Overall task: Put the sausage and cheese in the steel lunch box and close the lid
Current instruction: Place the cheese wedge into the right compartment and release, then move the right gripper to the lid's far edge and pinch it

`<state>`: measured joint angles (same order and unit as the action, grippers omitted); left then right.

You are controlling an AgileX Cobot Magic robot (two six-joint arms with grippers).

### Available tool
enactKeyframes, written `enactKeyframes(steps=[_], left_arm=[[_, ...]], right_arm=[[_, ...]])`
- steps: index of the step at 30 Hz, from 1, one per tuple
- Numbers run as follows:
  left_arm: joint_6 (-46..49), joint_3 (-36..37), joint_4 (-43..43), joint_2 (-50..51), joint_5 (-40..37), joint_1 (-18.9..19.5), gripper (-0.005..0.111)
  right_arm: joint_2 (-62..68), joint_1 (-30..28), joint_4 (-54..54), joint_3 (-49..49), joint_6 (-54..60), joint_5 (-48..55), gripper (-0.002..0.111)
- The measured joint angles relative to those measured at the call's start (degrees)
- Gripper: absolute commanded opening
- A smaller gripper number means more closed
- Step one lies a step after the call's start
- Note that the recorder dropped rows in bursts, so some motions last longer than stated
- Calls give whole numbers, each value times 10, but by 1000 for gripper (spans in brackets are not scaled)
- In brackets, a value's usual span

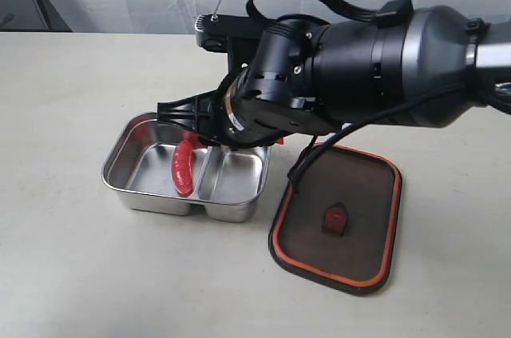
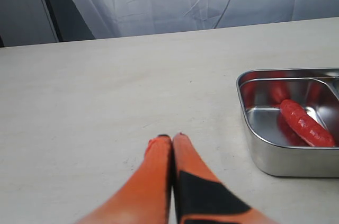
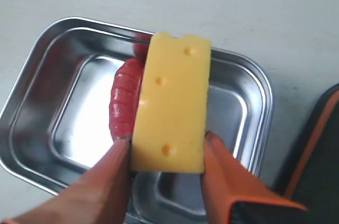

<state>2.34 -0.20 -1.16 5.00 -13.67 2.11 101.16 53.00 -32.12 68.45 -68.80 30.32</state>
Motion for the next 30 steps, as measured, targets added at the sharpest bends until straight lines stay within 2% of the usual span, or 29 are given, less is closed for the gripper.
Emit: enactKeyframes(steps=[3,5,8,10,23,26,30], left_arm=[[0,0,0,0,0,0,0],[0,0,0,0,0,0,0],[0,0,0,0,0,0,0],[0,0,0,0,0,0,0],[0,0,0,0,0,0,0],[0,0,0,0,0,0,0],[0,0,0,0,0,0,0]], right_arm=[[0,0,0,0,2,-1,2],[0,0,4,0,4,-1,15],[0,0,17,0,7,-1,39],[0,0,21,0,9,-1,48],[-15,-3,6,0,11,70,48],[-44,-24,8,0,22,111,48],[-81,-99,51,0,110,184,48]])
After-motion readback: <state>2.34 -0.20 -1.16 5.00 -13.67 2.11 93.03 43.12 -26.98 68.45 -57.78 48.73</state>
